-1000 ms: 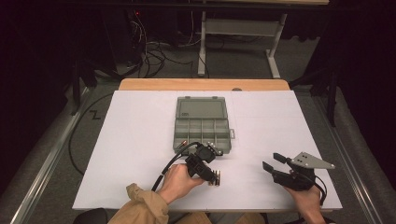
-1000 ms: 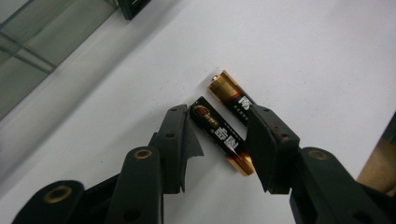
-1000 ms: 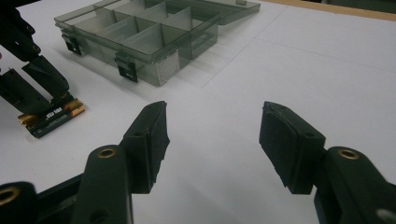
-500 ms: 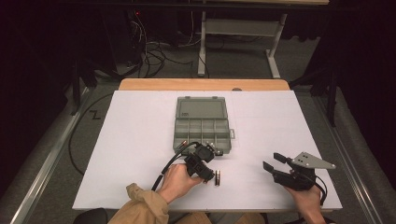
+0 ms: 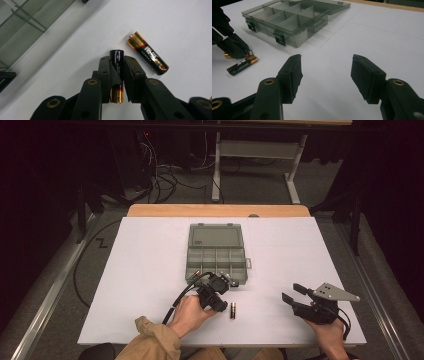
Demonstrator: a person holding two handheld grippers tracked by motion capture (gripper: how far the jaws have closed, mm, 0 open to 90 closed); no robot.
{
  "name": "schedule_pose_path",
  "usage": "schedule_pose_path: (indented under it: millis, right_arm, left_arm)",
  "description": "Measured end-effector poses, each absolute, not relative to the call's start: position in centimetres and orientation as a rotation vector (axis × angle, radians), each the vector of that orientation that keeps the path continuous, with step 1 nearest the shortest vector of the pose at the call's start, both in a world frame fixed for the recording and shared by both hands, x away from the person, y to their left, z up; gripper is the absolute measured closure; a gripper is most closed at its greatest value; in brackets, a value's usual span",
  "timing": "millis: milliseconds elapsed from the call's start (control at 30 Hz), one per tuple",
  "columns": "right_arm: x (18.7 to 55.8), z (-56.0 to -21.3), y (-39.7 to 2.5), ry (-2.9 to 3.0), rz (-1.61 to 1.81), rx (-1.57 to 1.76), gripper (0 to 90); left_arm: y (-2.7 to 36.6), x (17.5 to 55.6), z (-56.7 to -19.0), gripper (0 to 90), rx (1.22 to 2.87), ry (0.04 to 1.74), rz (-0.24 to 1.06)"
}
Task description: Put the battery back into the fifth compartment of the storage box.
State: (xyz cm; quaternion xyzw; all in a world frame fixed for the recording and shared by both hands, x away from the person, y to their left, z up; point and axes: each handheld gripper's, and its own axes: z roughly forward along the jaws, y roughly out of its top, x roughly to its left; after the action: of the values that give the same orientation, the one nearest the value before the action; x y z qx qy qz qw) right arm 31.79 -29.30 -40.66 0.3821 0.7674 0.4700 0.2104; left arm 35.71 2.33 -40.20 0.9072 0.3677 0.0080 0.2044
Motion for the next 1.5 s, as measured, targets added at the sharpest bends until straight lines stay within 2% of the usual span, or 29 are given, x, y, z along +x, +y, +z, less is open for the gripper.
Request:
schedule_pose_path:
  millis: [1500]
  right_arm:
    - [31.6, -40.7, -29.3, 2.116, 1.332, 1.038, 41.8]
  left_arm:
    - [4.4, 36.3, -38.0, 76.2, 2.466, 1.012, 0.052]
